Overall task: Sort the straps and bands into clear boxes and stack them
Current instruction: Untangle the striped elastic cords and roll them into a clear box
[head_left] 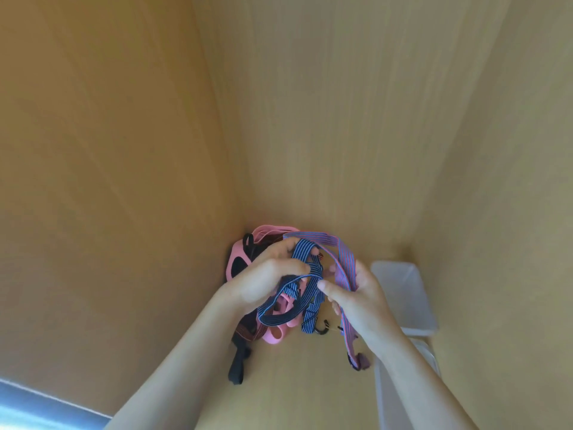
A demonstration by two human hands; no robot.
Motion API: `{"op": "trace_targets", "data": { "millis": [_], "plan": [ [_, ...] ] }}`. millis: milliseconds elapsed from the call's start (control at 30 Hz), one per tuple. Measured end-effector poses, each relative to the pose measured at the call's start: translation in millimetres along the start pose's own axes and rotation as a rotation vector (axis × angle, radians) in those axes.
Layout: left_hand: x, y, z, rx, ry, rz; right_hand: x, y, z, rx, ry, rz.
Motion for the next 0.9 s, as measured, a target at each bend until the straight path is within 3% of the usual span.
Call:
{"op": "trace_targets", "data": {
  "millis": [133, 367, 467, 533, 633, 800, 900],
  "plan": [
    [-2.9, -4.5, 0.2, -0.122, 0.185, -0.023, -1.0, 5.1, 7.0, -0.073, 0.059, -0.045],
    [-1.9, -10.0, 3.3, -0.475, 0.230, -0.058, -1.8, 11.4, 11.1, -0.270, 0.048, -0.046],
    [3.2, -3.7, 0.6, -0.432, 0.249, -0.117, -4.7, 10.7, 10.1, -0.367, 0.070, -0.133],
    [8.6, 0.0, -4.0, -0.470, 0.236, -0.174, -6.5, 14.5, 6.7, -0.347, 0.068, -0.274],
    [18.1, -1.7, -17.6, -0.556, 0.095, -0.247, -4.2, 19.8, -2.9, -0.365, -0.109, -0.414],
    [34.7, -29.0, -23.6, -0.697, -0.181, -0.021, -2.8, 20.1, -11.4, -0.539, -0.251, -0.322],
    [42.7, -39.1, -10.5, -0.417, -0.136, 0.044, -3.5, 19.9, -14.5, -0.402, -0.160, -0.263]
  ]
}}
Point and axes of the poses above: each hand's wrist, its own x-axis away from the middle knuckle, its own z-axis out of the back of the hand, y = z × x, the point moved 1 cm from there along -x, towards the middle knuckle, and after that the axes turned 12 degrees about -y, right-handed, at the moved point
